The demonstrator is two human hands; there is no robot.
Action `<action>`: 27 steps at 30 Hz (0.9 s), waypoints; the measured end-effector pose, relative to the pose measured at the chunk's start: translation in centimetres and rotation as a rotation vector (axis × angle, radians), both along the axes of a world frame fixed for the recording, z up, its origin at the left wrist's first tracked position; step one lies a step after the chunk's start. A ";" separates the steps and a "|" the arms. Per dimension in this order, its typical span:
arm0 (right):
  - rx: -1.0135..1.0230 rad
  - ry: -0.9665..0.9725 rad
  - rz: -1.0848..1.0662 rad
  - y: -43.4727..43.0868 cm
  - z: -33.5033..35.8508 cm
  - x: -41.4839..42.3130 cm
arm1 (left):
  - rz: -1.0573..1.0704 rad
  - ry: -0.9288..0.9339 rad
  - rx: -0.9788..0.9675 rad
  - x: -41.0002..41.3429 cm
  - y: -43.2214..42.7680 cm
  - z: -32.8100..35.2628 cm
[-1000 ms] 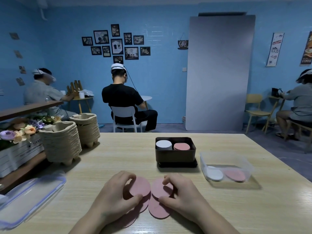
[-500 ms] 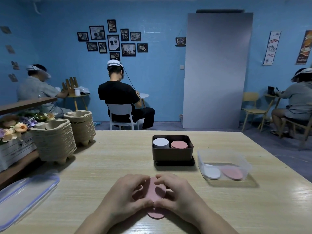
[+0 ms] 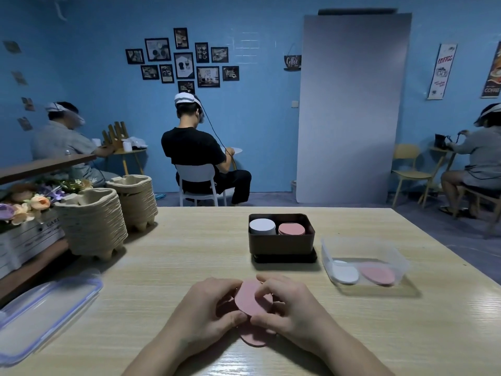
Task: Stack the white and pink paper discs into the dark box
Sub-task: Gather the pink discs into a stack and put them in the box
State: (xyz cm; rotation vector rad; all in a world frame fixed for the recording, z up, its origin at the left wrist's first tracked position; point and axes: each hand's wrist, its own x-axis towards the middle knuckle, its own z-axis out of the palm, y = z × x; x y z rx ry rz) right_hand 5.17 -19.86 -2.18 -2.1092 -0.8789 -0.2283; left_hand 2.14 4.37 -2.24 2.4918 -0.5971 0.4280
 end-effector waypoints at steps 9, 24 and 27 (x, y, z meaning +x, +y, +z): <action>-0.004 -0.013 -0.047 -1.3 0.8 -0.4 | 0.019 -0.001 0.069 -0.8 -0.2 0.3; 0.057 0.093 -0.188 -4.8 0.2 -1.1 | -0.073 0.020 0.180 -0.8 -0.6 0.6; 0.098 0.126 -0.180 -4.8 0.1 -1.2 | -0.080 0.038 0.177 -0.6 -0.7 0.7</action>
